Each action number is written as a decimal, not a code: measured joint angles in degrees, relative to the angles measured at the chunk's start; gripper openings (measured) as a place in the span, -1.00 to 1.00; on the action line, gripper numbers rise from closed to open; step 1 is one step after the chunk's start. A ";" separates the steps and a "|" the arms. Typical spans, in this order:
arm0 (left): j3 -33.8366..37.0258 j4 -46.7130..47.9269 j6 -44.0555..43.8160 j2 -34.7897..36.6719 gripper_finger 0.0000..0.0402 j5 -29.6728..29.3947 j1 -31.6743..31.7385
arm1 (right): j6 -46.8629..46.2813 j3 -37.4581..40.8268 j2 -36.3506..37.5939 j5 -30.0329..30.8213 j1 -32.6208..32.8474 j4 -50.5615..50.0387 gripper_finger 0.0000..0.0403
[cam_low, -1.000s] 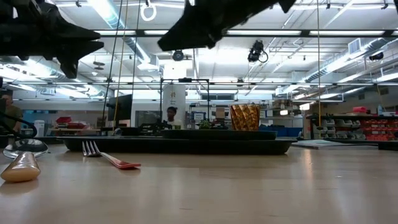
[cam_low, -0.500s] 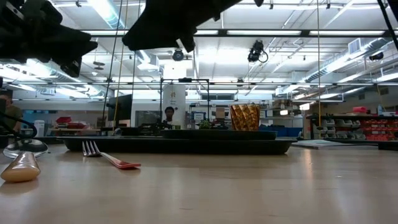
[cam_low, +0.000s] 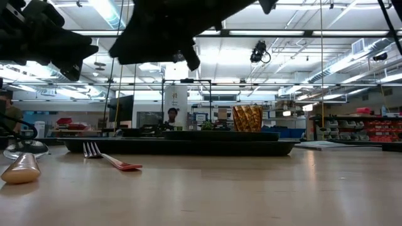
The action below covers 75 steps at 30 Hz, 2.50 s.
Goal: Pick and place plate/cup/fork/spoon on tray
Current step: Put the orange fork on the black tray on the left side of the black plate
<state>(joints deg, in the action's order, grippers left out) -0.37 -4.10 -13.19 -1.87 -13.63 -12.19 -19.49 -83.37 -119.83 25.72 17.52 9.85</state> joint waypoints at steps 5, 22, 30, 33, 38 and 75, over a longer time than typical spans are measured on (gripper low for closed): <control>-0.02 0.02 -1.50 0.00 -0.45 0.02 0.00 | -4.31 -0.90 -5.34 0.28 1.35 4.86 -0.55; -0.02 0.13 -1.24 0.00 -0.45 0.01 0.00 | -9.76 -33.09 -21.00 1.31 0.45 -34.07 -0.52; -0.02 0.46 -1.25 0.00 -0.45 0.01 0.00 | -10.00 -32.94 -20.87 0.41 -0.92 -36.81 -0.25; -0.02 0.65 -1.25 0.00 -0.45 0.01 0.00 | -8.29 -32.29 -20.85 0.81 -0.87 -35.99 -0.14; -0.02 0.90 -1.25 0.00 -0.45 0.01 0.00 | -7.33 -29.61 -20.74 3.85 -0.17 -33.42 -0.08; -0.02 0.98 -1.64 0.00 -0.45 -0.04 0.00 | -11.42 -22.38 -20.78 3.26 0.55 -27.83 -0.48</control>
<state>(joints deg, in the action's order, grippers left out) -0.38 -3.11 -14.83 -1.87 -13.67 -12.19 -30.90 -105.75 -140.62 28.97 18.06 -17.98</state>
